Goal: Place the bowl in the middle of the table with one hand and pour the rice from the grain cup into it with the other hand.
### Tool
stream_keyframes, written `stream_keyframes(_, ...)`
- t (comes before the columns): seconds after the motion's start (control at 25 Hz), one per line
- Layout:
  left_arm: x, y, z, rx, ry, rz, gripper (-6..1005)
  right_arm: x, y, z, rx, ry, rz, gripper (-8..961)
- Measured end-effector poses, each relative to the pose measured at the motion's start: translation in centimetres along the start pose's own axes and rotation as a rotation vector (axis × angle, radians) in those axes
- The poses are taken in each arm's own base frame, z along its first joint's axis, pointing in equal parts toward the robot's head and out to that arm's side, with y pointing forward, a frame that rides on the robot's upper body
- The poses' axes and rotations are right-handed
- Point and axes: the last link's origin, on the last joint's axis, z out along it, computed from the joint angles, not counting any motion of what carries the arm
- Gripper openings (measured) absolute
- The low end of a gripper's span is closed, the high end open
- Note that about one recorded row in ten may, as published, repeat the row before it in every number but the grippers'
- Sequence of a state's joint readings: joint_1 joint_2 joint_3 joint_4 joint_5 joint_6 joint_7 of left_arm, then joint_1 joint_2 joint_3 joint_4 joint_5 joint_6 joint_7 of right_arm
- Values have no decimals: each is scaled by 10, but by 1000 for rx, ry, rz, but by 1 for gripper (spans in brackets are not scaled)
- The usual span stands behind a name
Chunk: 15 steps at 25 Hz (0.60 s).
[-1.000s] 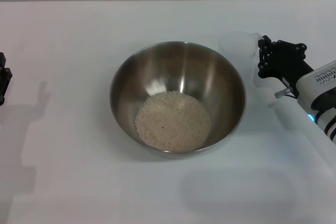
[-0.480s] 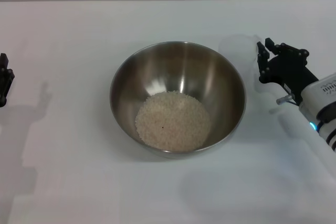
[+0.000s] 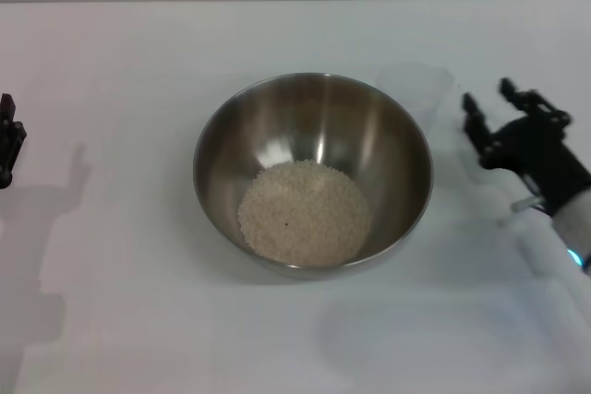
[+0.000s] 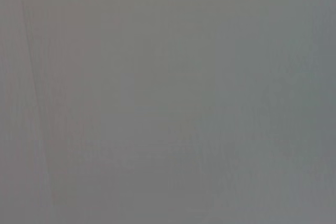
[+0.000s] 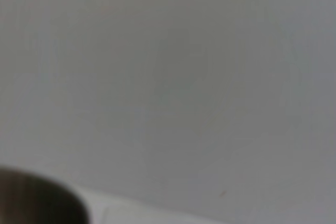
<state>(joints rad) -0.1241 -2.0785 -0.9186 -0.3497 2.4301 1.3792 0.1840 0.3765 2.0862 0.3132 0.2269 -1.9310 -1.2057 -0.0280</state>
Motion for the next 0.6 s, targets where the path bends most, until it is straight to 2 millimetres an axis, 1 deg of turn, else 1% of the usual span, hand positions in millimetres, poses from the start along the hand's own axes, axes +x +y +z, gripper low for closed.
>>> stream_keyframes(0.04, 0, 0, 0, 1, -1, 0, 802, -1, -4, -9, 26, -29, 8, 462)
stream_keyframes(0.08, 0, 0, 0, 1, -1, 0, 802, -1, -4, -9, 26, -29, 8, 466)
stream_keyframes(0.12, 0, 0, 0, 1, -1, 0, 802, -3, -11, -23, 81, -72, 21, 471)
stream_keyframes(0.16, 0, 0, -1, 1, -1, 0, 802, -3, -11, -23, 81, -72, 21, 475)
stream_keyframes(0.28, 0, 0, -1, 1, -1, 0, 802, -6, -31, -49, 223, -135, 50, 486)
stream_keyframes(0.32, 0, 0, -1, 1, -2, 0, 802, -7, -42, -64, 307, -168, 71, 488)
stream_keyframes(0.36, 0, 0, -1, 1, -2, 0, 802, -7, -42, -64, 307, -168, 71, 489)
stream_keyframes(0.44, -1, -1, -1, 2, -5, 2, 802, -8, -50, -75, 363, -191, 89, 493)
stream_keyframes(0.52, -2, -2, -3, 10, -10, 2, 802, -8, -58, -87, 410, -206, 99, 563)
stream_keyframes(0.6, -2, -3, -4, 12, -11, 2, 802, -8, -59, -89, 416, -206, 100, 633)
